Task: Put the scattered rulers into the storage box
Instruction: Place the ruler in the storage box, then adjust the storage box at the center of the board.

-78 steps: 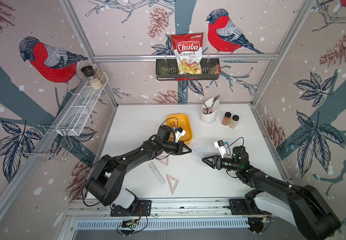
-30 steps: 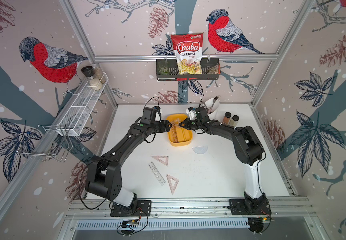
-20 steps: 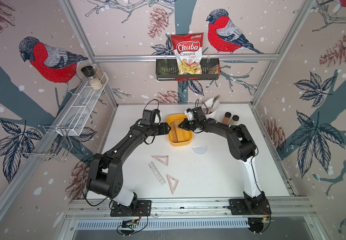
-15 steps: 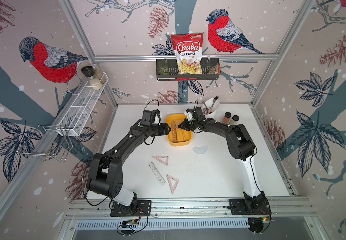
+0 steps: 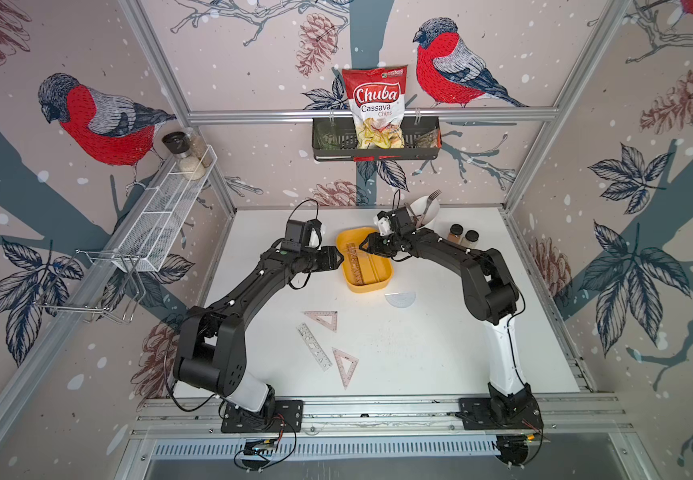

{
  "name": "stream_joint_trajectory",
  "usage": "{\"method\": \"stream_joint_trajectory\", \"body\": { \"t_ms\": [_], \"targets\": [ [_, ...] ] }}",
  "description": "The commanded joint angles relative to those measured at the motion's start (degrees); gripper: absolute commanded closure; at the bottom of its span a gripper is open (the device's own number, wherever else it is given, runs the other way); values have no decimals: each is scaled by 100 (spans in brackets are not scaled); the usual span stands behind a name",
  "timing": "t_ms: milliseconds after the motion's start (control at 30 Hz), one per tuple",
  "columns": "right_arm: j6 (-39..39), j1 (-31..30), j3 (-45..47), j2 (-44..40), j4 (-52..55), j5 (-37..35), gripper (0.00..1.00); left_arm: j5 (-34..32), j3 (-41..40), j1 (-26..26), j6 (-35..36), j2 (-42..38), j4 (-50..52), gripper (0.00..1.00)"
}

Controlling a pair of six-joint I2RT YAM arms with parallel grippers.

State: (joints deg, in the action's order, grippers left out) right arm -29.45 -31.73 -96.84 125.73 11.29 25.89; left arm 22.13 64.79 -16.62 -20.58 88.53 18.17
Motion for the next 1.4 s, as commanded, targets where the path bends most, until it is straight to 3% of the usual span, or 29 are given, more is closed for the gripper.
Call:
{"method": "stream_joint_trajectory", "body": {
  "t_ms": [0, 100, 200, 367, 500, 667, 800, 1133, 1267, 1367],
  "targets": [
    [127, 6, 203, -406, 85, 40, 46, 79, -17, 16, 11, -71, -157, 35],
    [76, 8, 543, -892, -46, 87, 44, 42, -52, -2, -66, -213, -171, 35],
    [254, 46, 1346, -1514, -100, -443, 47, -161, -161, -165, -152, -400, -202, 35],
    [398, 132, 2986, -2371, -319, -1563, 65, -330, -459, -723, -453, -433, -346, 35],
    [471, 59, 3663, -2509, -616, -1909, 73, -412, -879, -1039, -715, -442, -639, 36],
    [628, -158, 4064, -2454, -1021, -2128, 76, -420, -1152, -1208, -876, -502, -824, 36],
    [533, -211, 4265, -2661, -1217, -1957, 80, -546, -1222, -1221, -897, -624, -817, 36],
    [412, -60, 3952, -3229, -1114, -1761, 67, -700, -1045, -1182, -974, -413, -776, 35],
    [-428, 134, 3922, -2990, -1675, -1408, 46, -943, -282, -740, -981, -145, -576, 33],
    [-664, 170, 3536, -2526, -1749, -1450, 33, -1084, 807, -365, -788, 667, -63, 32]
  ]
}}
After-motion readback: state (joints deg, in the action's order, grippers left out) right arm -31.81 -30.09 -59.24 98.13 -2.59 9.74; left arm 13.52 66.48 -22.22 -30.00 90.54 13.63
